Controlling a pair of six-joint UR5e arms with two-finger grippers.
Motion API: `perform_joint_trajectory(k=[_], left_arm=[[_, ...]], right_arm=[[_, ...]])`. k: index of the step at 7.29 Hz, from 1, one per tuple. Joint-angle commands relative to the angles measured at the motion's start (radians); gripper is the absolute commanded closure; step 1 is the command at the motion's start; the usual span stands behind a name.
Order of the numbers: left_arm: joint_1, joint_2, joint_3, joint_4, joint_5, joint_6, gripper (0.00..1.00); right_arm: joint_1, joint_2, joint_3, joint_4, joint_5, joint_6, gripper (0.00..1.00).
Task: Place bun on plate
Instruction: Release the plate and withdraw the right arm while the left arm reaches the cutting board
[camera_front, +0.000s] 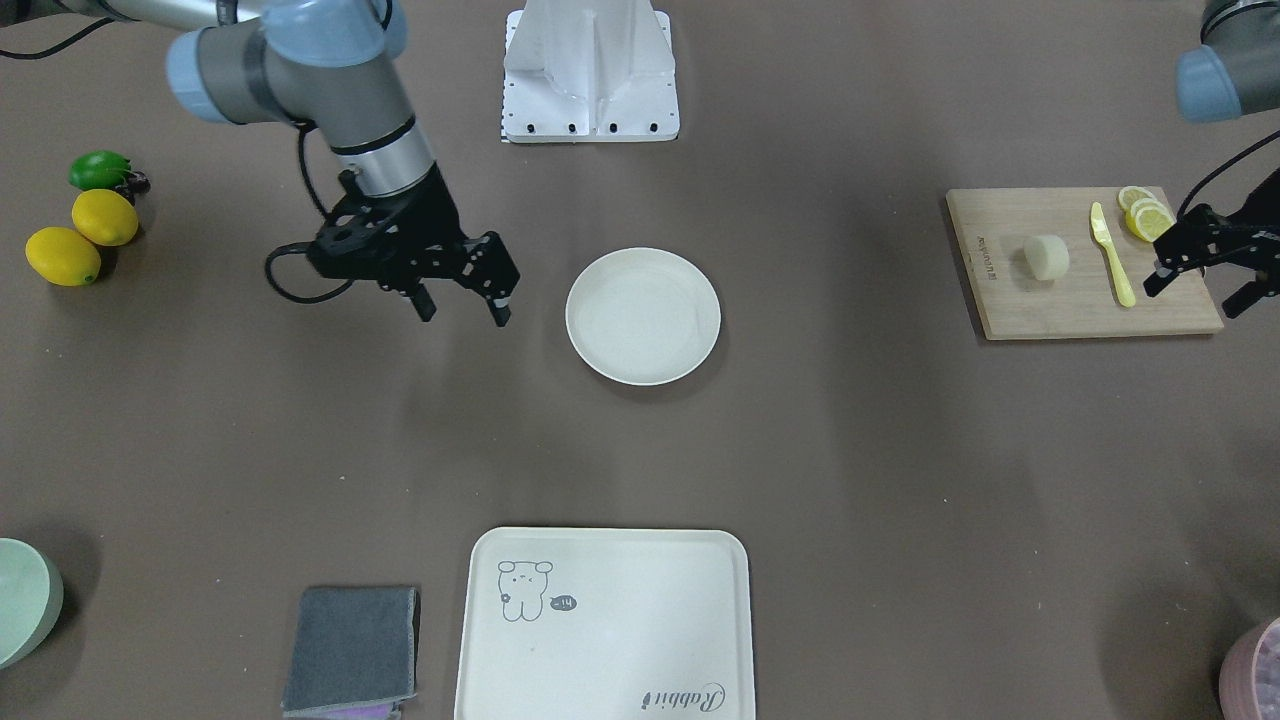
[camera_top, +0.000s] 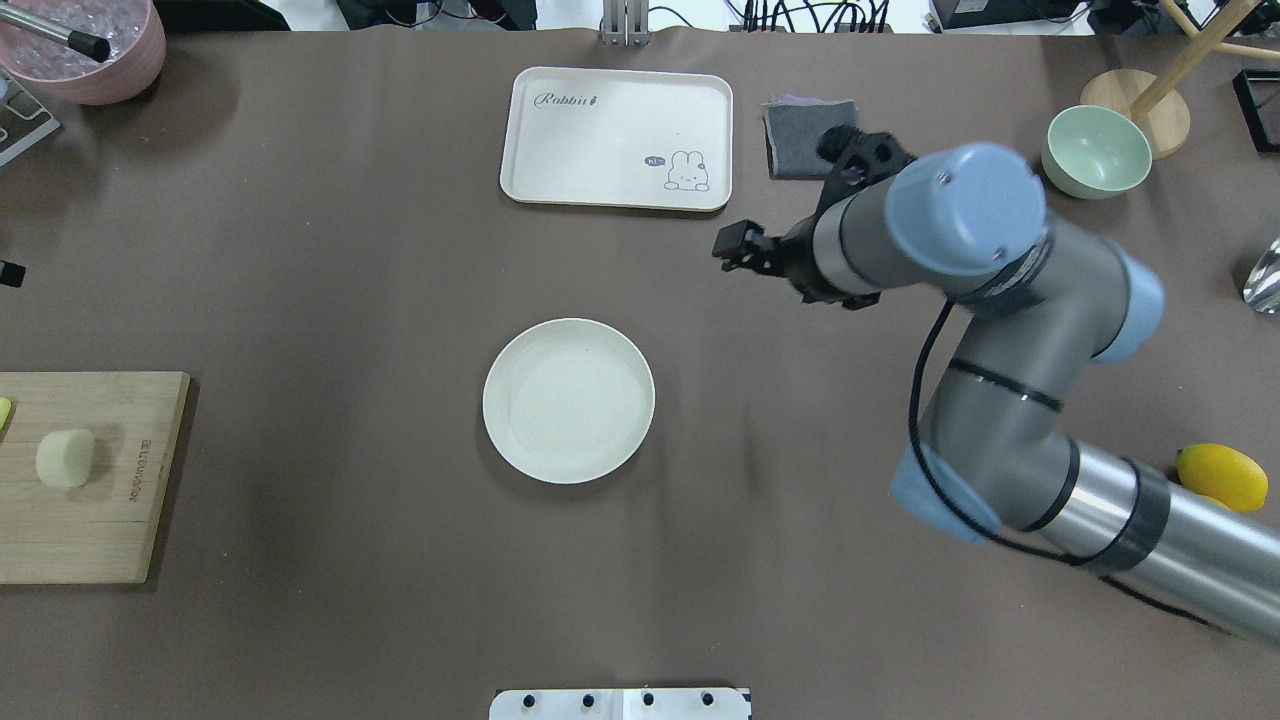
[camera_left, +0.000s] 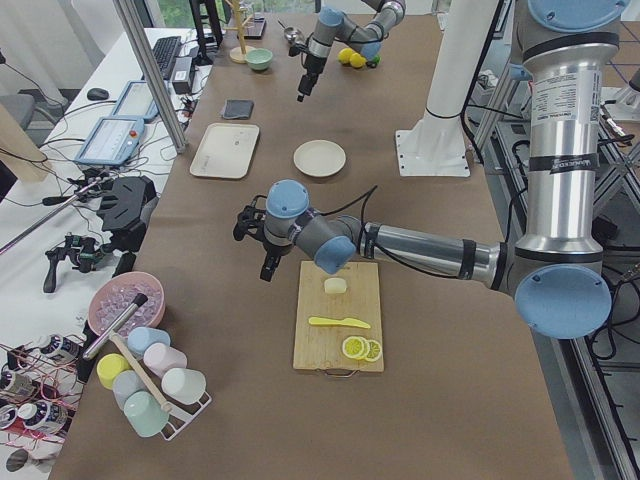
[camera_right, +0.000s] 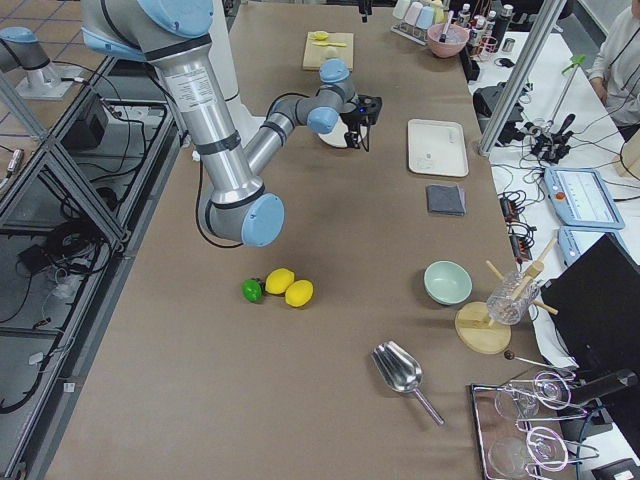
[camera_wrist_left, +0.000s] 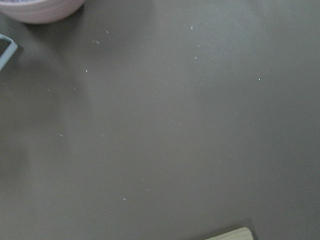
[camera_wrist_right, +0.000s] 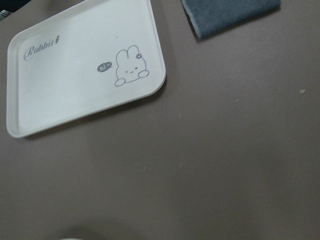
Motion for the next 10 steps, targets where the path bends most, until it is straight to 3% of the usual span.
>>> perform_joint_trajectory(k=[1,3,6,8,10], left_arm=[[0.123,0.085,-0.001,-0.07,0.013,-0.125,0.03],[0.239,0.161,0.0,-0.201,0.114,-0.234,0.03],[0.341,0.188,0.034,-0.251,0.224,-0.27,0.07],[0.359,0.188,0.057,-0.289,0.224,-0.271,0.28],[0.39,0.188,0.055,-0.32,0.222,-0.309,0.4]], right_arm=[[0.285,-0.086,0.008,-0.068,0.261,-0.296,0.0],[0.492,-0.198,0.005,-0.071,0.437,-0.596,0.0],[0.6,-0.326,0.002,-0.071,0.478,-0.825,0.0],[0.61,-0.337,0.003,-0.071,0.475,-0.835,0.0],[0.61,-0.337,0.002,-0.071,0.47,-0.835,0.0]])
